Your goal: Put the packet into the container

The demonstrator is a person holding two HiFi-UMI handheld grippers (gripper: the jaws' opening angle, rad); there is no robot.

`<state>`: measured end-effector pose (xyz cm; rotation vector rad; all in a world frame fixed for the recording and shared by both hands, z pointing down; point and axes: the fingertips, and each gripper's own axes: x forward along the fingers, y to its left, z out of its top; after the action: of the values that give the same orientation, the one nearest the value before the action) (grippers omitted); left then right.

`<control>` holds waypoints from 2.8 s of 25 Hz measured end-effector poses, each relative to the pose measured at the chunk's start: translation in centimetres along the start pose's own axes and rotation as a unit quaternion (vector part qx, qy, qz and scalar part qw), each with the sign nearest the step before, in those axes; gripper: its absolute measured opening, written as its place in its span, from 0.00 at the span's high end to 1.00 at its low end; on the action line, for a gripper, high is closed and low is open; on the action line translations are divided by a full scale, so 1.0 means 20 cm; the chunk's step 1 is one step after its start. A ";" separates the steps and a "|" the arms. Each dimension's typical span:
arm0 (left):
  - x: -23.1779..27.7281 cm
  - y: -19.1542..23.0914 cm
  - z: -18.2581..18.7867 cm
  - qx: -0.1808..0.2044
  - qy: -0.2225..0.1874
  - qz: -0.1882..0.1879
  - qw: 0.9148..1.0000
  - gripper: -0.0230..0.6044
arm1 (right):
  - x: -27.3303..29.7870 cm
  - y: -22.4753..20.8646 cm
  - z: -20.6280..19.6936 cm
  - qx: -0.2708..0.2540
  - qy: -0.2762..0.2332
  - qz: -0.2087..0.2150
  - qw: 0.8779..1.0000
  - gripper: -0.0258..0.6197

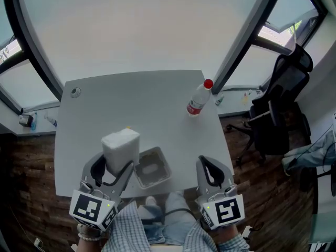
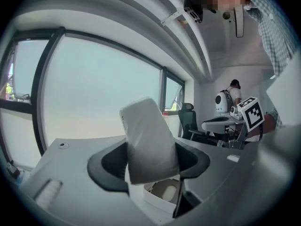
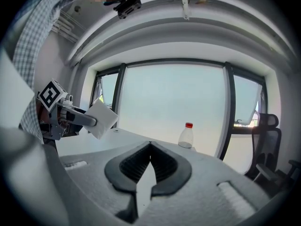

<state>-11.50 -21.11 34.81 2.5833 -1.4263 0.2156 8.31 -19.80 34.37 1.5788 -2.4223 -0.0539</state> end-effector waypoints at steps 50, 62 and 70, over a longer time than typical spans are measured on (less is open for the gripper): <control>0.24 -0.34 -0.64 0.095 0.361 -0.018 0.928 0.52 | 0.08 -0.15 -0.17 0.028 0.032 0.068 0.997 0.96; 0.24 -0.29 -0.72 0.110 0.412 -0.028 0.904 0.52 | 0.09 -0.14 -0.17 0.029 0.032 0.072 0.996 0.96; 0.25 -0.27 -0.77 0.156 0.425 -0.027 0.891 0.51 | 0.10 -0.14 -0.19 0.021 0.033 0.070 0.997 0.96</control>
<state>-4.94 -18.89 50.38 2.2143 -1.0161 1.4534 10.91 -22.29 37.86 1.4007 -2.4900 0.0747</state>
